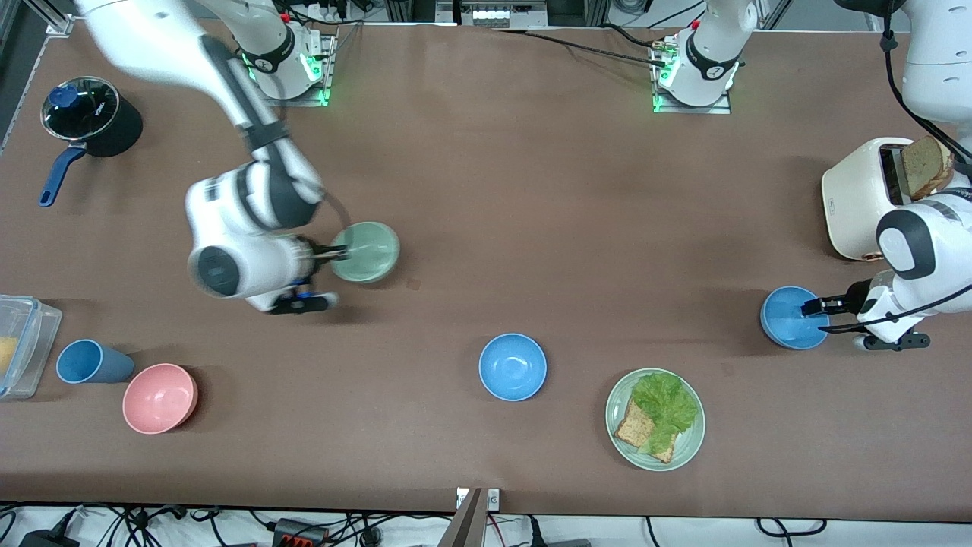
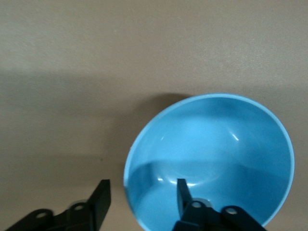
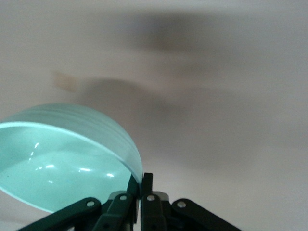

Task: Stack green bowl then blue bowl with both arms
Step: 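Slide the green bowl with the right gripper while the left gripper lifts the blue bowl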

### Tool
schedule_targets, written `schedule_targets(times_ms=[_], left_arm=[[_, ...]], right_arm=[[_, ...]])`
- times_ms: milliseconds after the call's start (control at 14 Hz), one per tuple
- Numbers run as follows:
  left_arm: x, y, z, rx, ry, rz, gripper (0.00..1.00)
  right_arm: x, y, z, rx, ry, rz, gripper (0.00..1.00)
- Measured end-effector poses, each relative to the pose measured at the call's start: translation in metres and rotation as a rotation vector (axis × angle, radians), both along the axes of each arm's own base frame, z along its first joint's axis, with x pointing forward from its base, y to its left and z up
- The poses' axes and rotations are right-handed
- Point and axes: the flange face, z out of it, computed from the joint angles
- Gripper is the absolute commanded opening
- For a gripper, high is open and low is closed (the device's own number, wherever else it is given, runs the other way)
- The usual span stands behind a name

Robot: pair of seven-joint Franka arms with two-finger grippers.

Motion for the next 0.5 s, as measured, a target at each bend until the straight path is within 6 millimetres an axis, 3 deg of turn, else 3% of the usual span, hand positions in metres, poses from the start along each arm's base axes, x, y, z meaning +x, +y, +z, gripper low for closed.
schedule_targets(times_ms=[143,286,500], left_arm=[[0.0,-0.002,-0.002,-0.005,0.001,0.001,0.16],[0.001,-0.003,-0.002,-0.006,0.0,-0.001,0.02],[0.005,-0.008,0.002,-0.011,-0.007,-0.007,0.0]], right_arm=[[-0.019,0.067,-0.005,-0.026,-0.017,-0.005,0.0],[-0.04,0.119,-0.016,-0.008,0.004,-0.014,0.0],[-0.059,0.165,-0.032,0.067,0.037,-0.033,0.0]])
